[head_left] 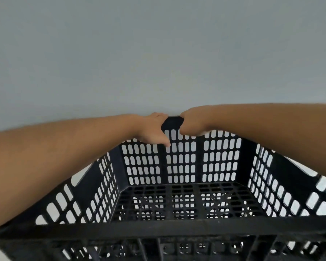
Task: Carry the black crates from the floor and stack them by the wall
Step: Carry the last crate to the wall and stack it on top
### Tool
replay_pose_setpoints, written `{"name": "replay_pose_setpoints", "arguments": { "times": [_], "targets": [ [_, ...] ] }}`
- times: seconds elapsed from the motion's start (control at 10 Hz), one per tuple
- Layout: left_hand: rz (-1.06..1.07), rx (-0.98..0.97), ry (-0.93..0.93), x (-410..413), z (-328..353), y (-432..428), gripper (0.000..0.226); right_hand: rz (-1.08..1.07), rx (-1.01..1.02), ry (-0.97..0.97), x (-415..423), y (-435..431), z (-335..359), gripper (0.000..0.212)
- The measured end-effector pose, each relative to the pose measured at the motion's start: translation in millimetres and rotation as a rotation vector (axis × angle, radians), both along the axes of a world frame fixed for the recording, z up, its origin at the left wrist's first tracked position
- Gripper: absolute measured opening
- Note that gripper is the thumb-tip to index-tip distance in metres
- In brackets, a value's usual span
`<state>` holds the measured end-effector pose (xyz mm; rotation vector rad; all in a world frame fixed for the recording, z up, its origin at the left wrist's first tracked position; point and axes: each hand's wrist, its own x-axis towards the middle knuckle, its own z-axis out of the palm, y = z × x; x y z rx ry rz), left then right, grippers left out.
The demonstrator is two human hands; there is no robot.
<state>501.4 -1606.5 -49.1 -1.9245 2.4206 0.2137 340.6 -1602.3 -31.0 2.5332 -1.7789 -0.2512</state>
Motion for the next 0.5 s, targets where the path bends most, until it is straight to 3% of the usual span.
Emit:
{"name": "replay_pose_setpoints", "arguments": {
  "times": [0.3, 0.4, 0.5],
  "targets": [
    [0.018, 0.026, 0.032, -5.7, 13.0, 5.4, 0.079, -0.043, 0.117, -0.031, -4.6, 4.6, 10.2, 0.056],
    [-0.016, 0.042, 0.017, -8.1, 16.5, 9.6, 0.074, -0.028, 0.118, -0.018, 0.2, 10.7, 10.3, 0.049],
    [-0.168, 0.022, 0.006, -7.6, 18.8, 17.8, 0.045, 0.035, 0.095, -0.053, 6.0, 17.7, 0.7, 0.031]
  ]
}}
